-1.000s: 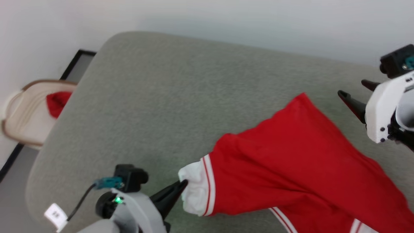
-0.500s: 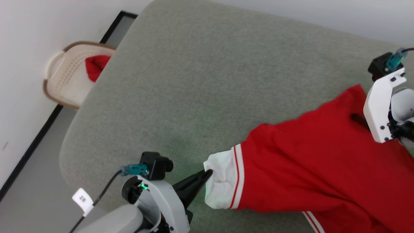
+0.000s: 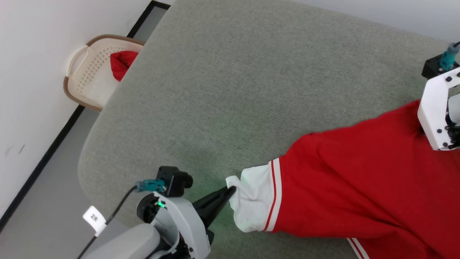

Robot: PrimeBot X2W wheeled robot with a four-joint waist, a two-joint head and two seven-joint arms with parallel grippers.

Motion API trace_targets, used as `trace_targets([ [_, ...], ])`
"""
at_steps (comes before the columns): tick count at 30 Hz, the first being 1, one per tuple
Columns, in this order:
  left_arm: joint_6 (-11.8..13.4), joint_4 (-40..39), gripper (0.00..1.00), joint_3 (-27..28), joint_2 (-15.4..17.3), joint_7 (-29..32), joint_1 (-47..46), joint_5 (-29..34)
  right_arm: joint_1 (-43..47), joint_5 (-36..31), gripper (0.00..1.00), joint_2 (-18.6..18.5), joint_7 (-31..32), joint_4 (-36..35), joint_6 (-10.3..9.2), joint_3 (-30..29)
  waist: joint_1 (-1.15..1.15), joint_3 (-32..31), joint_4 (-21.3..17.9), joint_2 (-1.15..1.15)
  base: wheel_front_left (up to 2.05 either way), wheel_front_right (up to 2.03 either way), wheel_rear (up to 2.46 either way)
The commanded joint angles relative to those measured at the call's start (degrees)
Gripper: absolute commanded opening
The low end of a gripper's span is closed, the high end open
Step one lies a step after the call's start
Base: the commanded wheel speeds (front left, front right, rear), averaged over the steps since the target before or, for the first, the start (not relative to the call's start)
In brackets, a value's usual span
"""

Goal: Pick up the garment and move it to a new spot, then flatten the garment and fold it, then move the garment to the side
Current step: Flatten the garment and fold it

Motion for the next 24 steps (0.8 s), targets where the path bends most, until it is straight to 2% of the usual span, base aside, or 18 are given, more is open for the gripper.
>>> trace_targets([
  [1,-0.4,0.3,0.0,0.2,0.3,-0.1,-0.5,-0.3,2.9,0.4,0.0,-0.2,0.5,2.3,-0.1,1.5,0.0,-0.3,-0.4,0.0,0.0,0.0,0.0],
  [7,-0.3,-0.5,0.0,1.3,2.7,2.7,-3.3,-1.0,-0.5,2.5,0.0,1.5,-2.5,2.6,-0.09,0.8,0.0,-2.6,-2.6,0.0,0.0,0.0,0.0],
  [15,1.4,-3.7,0.0,3.5,8.6,11.9,-13.6,0.0,-5.0,3.7,0.0,2.2,-8.4,-1.9,-0.09,2.5,0.0,-7.8,-7.0,0.0,0.0,0.0,0.0],
  [20,-0.2,-1.9,0.0,5.1,10.4,18.0,-22.4,0.4,-8.2,2.5,0.0,2.0,-13.2,-4.6,-0.09,4.1,0.0,-11.2,-10.0,0.0,0.0,0.0,0.0],
  [24,-1.2,1.4,0.0,5.7,10.1,20.9,-27.9,1.0,-10.0,1.9,0.0,2.6,-16.4,-4.8,-0.09,4.0,0.0,-13.3,-11.8,0.0,0.0,0.0,0.0],
])
